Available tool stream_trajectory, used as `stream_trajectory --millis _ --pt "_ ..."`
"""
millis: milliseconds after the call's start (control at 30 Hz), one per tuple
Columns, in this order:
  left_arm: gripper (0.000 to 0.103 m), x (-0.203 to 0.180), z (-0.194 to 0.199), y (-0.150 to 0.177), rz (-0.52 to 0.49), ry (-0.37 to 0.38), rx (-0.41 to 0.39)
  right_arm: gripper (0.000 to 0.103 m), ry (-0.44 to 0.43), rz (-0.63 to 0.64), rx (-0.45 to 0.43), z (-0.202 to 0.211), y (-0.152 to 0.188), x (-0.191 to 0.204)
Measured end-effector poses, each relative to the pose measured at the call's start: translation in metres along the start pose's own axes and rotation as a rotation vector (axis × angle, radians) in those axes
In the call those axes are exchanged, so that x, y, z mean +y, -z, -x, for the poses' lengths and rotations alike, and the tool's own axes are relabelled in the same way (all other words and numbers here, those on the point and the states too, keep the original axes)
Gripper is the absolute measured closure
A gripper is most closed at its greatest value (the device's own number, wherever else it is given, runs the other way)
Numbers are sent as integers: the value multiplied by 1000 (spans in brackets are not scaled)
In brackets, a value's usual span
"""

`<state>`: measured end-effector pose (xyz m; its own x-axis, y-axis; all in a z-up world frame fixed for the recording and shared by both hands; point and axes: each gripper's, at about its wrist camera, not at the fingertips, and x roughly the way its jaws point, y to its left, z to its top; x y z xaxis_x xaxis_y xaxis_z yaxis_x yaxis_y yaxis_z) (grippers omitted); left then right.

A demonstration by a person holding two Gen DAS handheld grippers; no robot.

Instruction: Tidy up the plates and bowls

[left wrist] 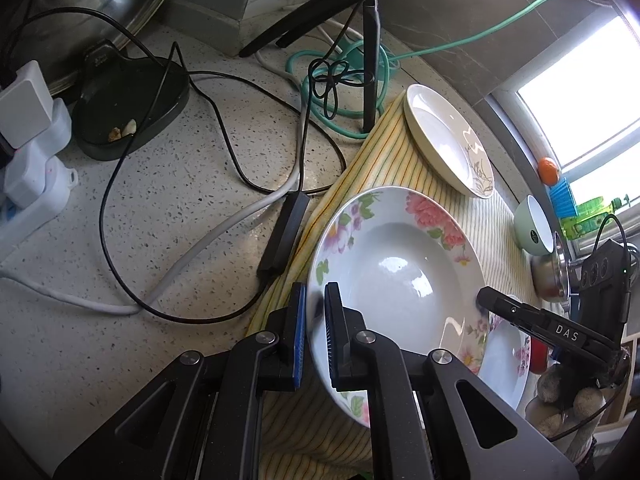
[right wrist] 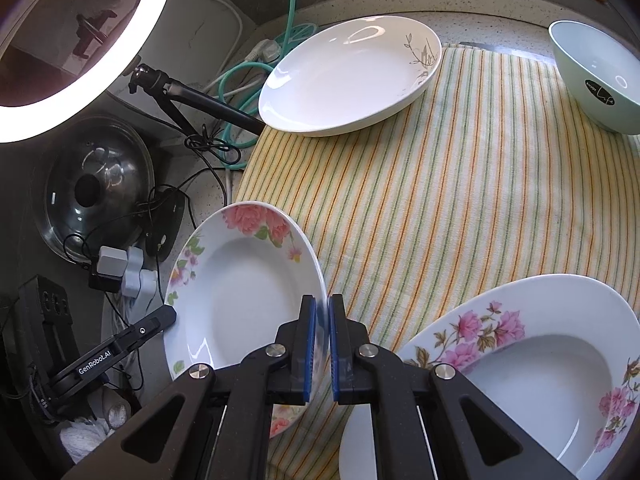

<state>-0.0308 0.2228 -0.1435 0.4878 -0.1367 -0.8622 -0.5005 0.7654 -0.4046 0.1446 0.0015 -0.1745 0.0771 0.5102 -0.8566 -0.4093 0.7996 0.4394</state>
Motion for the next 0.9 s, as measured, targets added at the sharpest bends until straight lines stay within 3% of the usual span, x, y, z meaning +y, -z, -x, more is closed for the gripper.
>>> stream_trajectory --millis 333,900 --pt "96 -21 10 4 -42 31 -15 97 -3 -14 -49 31 9 -8" --pt "95 -86 4 24 -159 111 18 97 38 -107 -130 93 47 -58"
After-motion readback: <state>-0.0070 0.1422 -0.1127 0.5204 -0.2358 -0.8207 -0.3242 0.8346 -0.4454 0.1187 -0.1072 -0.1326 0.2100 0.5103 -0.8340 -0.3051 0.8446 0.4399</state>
